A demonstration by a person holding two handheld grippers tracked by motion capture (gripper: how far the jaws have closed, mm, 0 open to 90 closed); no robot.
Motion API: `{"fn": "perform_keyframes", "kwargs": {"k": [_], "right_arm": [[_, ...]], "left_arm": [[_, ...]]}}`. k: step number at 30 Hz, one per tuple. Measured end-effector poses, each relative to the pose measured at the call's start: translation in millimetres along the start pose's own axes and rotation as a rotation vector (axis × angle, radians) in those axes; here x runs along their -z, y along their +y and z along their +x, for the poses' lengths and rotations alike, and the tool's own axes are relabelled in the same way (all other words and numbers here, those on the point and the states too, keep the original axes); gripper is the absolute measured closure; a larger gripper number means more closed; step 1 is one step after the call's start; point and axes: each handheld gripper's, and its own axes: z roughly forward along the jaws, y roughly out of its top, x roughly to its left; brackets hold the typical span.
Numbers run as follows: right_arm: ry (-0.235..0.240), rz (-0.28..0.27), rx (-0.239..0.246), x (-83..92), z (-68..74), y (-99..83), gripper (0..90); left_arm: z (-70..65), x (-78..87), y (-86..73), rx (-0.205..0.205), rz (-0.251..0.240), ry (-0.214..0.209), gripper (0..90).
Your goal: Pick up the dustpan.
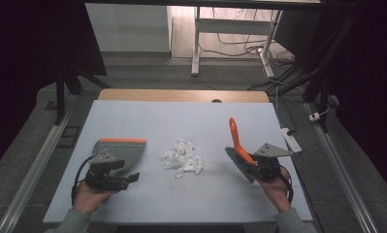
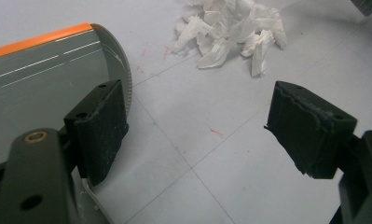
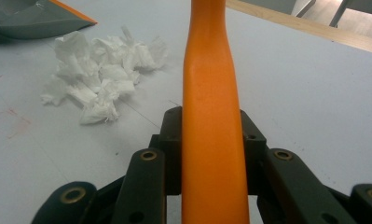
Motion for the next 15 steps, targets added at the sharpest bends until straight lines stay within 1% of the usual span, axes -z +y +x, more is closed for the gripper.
{"fn": "perform_keyframes", "kwargs": {"k": [4,7,8,11,15], "right_arm": [[-0.001,0.0,-0.001,0.2,0.0,0.0,69.8],[0.0,0.001,-0.004,0.2,0.1,-0.3,69.8],[0.0,0.001,-0.003,0.1,0.2,-0.3,69.8],[0.007,-0.002,-0.004,0.0,-0.4,0.4,69.8],[0.008,-0.003,-0.009,0.3,-1.0,-0.2,69.8]], "left_arm": [[1.9,1.3,3.5,0.014,0.022,0.008,20.1],[3.6,2.0,6.3,0.039,0.063,0.016,18.8],[4.3,3.3,7.0,0.048,0.065,0.027,18.6],[6.8,7.9,10.2,0.07,0.068,0.039,18.6],[9.6,16.3,17.7,0.111,0.053,0.073,18.5]]}}
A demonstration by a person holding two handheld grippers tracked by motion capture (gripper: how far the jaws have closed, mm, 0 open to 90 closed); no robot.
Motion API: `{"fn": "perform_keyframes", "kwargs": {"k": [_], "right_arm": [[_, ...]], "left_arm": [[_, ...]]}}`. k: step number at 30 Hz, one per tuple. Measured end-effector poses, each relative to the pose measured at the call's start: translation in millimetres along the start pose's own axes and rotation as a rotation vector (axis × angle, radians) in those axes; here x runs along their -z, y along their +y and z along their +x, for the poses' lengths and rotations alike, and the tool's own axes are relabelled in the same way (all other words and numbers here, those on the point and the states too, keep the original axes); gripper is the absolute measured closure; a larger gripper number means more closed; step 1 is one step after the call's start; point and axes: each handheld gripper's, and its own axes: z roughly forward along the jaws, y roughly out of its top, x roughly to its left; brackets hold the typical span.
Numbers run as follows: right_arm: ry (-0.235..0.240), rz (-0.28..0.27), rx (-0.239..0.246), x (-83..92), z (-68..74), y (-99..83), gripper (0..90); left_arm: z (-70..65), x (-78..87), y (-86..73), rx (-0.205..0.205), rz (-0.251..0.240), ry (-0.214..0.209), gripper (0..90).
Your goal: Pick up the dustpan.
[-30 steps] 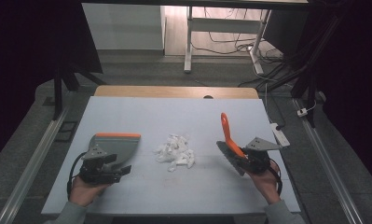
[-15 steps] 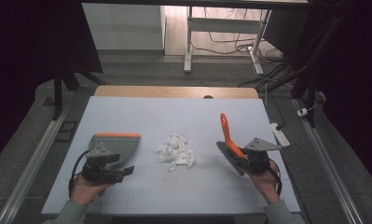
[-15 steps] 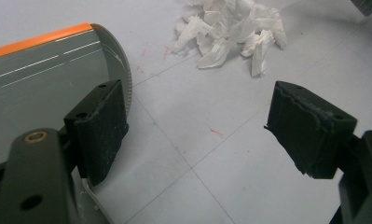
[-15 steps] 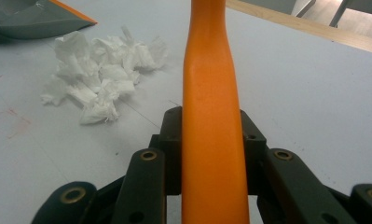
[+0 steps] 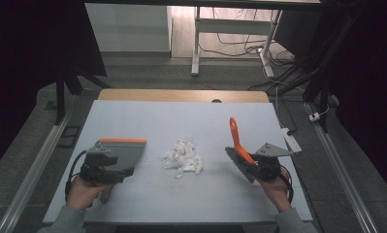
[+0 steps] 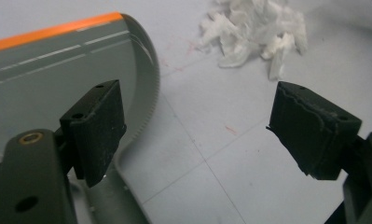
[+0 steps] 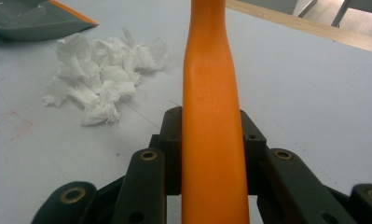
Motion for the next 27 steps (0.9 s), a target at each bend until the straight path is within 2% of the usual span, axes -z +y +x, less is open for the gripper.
{"fn": "perform_keyframes", "kwargs": {"k": [7,12,17,27], "right_arm": [[0.006,0.0,0.004,-0.7,0.6,-0.6,69.8],[0.003,0.004,0.008,-0.9,1.1,-1.1,69.8],[-0.004,0.007,0.014,-0.3,2.4,-1.5,69.8],[-0.005,0.02,0.018,-2.2,3.7,-3.0,69.8]], "left_arm": [[3.7,2.6,10.2,0.057,0.035,0.07,17.1],[9.0,2.1,3.6,0.077,0.053,0.092,15.6],[16.0,4.5,-3.2,0.099,0.074,0.136,14.2],[21.6,2.3,-15.5,0.136,0.133,0.15,11.3]]}}
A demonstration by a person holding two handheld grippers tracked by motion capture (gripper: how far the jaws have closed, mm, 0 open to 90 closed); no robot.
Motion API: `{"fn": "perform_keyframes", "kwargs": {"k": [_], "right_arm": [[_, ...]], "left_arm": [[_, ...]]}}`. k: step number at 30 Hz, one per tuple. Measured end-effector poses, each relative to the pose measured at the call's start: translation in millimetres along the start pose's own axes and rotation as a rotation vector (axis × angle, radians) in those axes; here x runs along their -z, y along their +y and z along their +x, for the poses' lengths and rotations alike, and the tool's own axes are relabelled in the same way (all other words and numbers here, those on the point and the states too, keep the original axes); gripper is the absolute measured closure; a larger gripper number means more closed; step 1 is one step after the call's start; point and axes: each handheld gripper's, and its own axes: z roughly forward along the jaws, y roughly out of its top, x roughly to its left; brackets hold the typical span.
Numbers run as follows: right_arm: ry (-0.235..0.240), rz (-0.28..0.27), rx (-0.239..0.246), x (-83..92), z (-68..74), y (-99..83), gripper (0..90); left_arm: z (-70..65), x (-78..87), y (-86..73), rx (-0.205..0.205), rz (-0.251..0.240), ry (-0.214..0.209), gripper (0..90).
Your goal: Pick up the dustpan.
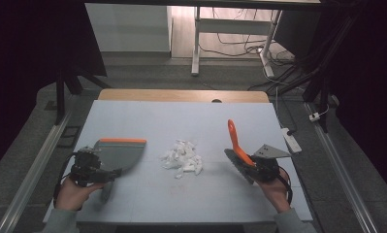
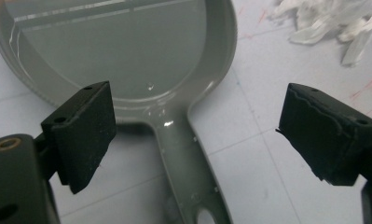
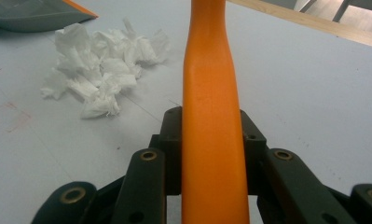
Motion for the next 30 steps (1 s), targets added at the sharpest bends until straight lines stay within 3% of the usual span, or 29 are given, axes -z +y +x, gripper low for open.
{"fn": "perform_keyframes", "kwargs": {"k": [10,18,24,30], "right_arm": [[-0.004,0.005,0.006,-0.6,0.7,-1.0,69.8],[-0.006,0.016,0.017,-2.2,1.6,-1.7,69.8],[-0.009,0.023,0.024,-3.1,2.5,-2.2,69.8],[-0.013,0.026,0.028,-3.6,2.6,-2.4,69.8]], "left_arm": [[9.3,-12.7,-11.3,0.066,0.073,0.023,9.6],[12.3,-28.8,-14.1,0.08,0.111,0.023,9.8],[13.8,-32.9,-14.8,0.095,0.105,0.039,13.9],[12.5,-36.8,-15.1,0.103,0.096,0.026,19.1]]}}
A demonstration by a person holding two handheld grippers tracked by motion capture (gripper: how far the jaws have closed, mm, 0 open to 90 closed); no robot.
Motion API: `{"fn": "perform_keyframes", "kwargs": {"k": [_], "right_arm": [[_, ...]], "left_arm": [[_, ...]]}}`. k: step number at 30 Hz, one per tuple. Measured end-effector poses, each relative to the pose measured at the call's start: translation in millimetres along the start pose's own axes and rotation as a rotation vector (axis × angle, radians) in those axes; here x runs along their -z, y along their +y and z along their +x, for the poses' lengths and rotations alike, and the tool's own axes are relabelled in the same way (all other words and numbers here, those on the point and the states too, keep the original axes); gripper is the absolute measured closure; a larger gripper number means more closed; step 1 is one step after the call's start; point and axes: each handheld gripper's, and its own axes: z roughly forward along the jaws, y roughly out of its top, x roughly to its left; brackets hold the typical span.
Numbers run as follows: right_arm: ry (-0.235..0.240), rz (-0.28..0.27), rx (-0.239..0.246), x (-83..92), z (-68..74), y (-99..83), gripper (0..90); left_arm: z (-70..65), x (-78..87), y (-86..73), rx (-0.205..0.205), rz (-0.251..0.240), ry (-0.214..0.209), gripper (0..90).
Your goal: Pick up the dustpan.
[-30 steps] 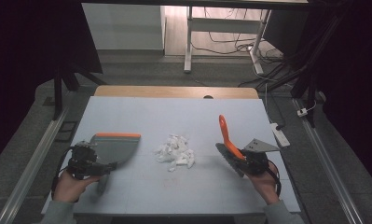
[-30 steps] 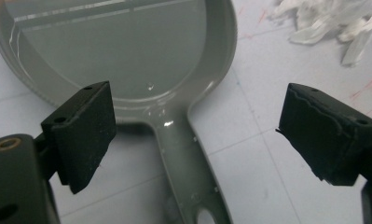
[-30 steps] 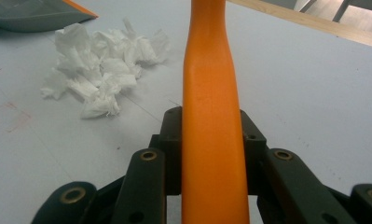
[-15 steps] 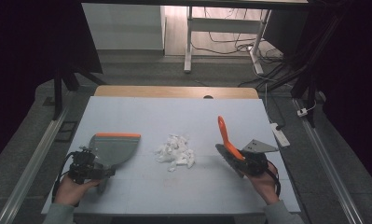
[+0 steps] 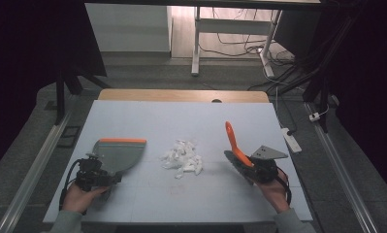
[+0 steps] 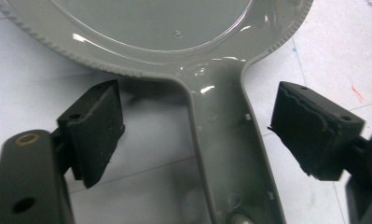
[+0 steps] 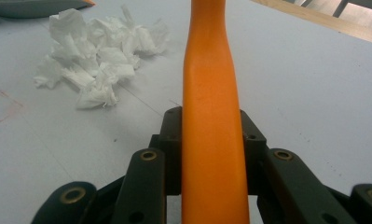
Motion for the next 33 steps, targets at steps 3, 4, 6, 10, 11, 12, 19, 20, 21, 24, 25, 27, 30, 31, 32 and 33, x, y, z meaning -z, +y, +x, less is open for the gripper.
{"fn": "perform_keyframes", "kwargs": {"k": [3,4,6,10,11,12,19,20,21,24,25,27,30,31,32,33], "right_arm": [[-0.001,0.001,0.002,0.0,0.3,0.1,69.8],[-0.002,0.001,0.002,0.0,0.4,0.1,69.8],[-0.002,0.001,0.003,-0.2,0.3,0.0,69.8],[-0.006,0.003,0.006,-0.3,0.2,-0.1,69.8],[-0.007,0.003,0.006,-0.2,0.2,-0.1,69.8],[-0.007,0.003,0.006,-0.1,0.3,-0.1,69.8],[-0.01,0.005,0.009,-0.2,0.3,-0.1,69.8],[-0.011,0.005,0.007,-0.2,0.5,-0.1,69.8],[-0.012,0.005,0.008,-0.2,0.6,-0.1,69.8],[-0.014,0.006,0.008,-0.2,0.6,-0.2,69.8],[-0.014,0.006,0.011,-0.1,0.6,-0.2,69.7],[-0.016,0.008,0.01,0.0,0.8,-0.2,69.8],[-0.017,0.011,0.012,-0.3,0.8,-0.5,69.7],[-0.018,0.011,0.013,-0.4,0.8,-0.5,69.8],[-0.018,0.011,0.014,-0.5,0.8,-0.5,69.8],[-0.019,0.011,0.015,-0.6,0.9,-0.5,69.8]], "left_arm": [[-1.7,-2.1,0.1,0.0,0.001,0.0,23.1],[-2.3,-3.0,0.3,0.003,0.006,0.0,24.8],[-2.6,-4.4,0.4,0.003,0.006,-0.012,28.8],[-2.3,-5.1,0.4,0.018,-0.006,-0.024,36.3],[-1.7,-4.6,0.5,0.023,-0.013,-0.027,37.7],[-1.1,-4.2,0.5,0.025,-0.014,-0.026,39.0],[3.2,-3.9,0.3,0.047,-0.029,-0.052,49.0],[3.5,-4.1,0.2,0.05,-0.028,-0.064,50.4],[3.7,-4.3,0.1,0.049,-0.027,-0.071,52.1],[4.2,-4.1,0.0,0.051,-0.027,-0.071,55.6],[4.7,-3.9,-0.2,0.052,-0.029,-0.068,56.8],[6.3,-3.2,-0.5,0.058,-0.035,-0.066,58.7],[7.9,-2.9,-0.7,0.065,-0.039,-0.065,60.2],[8.6,-2.6,-0.7,0.065,-0.041,-0.068,60.4],[8.9,-2.2,-0.6,0.063,-0.041,-0.068,60.5],[9.2,-2.0,-0.6,0.062,-0.041,-0.068,60.6]]}}
